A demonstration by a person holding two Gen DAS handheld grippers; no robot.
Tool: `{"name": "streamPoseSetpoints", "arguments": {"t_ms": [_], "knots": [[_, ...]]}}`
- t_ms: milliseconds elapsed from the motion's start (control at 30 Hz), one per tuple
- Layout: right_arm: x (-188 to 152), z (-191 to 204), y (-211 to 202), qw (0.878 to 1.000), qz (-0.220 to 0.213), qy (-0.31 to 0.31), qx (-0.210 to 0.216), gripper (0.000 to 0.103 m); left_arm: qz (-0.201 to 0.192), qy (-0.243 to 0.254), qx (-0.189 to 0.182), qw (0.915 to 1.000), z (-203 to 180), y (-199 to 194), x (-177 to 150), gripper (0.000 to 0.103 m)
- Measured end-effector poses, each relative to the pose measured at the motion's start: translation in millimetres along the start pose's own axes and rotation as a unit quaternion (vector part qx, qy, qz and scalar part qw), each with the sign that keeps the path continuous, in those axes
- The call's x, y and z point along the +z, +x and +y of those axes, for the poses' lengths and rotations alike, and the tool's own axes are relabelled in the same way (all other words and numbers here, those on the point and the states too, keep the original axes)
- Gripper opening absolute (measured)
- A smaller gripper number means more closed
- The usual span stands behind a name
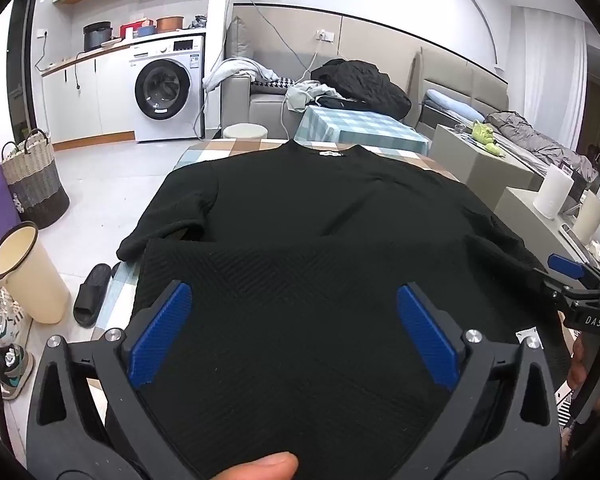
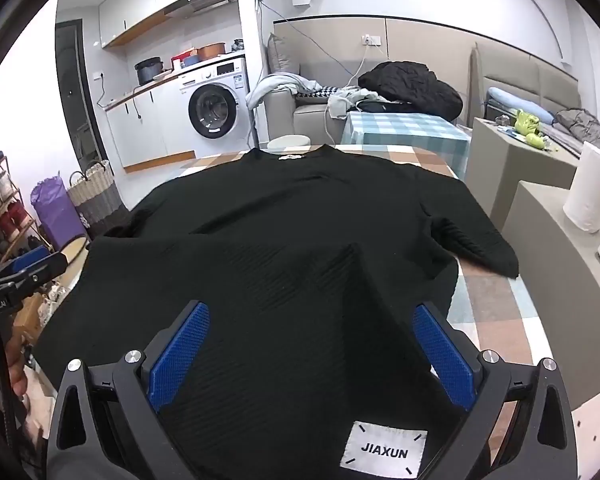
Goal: Fold small clothes
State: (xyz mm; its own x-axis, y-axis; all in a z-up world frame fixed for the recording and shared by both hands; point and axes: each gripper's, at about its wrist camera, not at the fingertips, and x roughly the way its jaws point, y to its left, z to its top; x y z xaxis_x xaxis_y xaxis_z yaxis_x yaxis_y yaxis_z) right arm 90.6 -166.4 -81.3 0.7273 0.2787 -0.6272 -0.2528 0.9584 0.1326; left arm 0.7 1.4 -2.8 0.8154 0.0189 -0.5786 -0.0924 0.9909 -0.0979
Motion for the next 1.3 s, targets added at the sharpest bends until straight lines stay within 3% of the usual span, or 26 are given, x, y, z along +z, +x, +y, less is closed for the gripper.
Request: {"name": "streamPoseSetpoints", "arguments": {"t_ms": [267, 1300], "knots": [[0.9, 6.0, 3.2, 0.999, -0.005, -0.009, -0.043, 0.103, 0.012, 0.000, 0.005, 0.9999, -0.8, 4.5, 0.8, 0.102], [1.4, -5.3, -2.1, 0.998, -0.005, 0.011, -0.064, 0.103, 0.012, 0.003, 0.005, 0.9999, -0.1, 4.1, -0.8, 0.102]]}}
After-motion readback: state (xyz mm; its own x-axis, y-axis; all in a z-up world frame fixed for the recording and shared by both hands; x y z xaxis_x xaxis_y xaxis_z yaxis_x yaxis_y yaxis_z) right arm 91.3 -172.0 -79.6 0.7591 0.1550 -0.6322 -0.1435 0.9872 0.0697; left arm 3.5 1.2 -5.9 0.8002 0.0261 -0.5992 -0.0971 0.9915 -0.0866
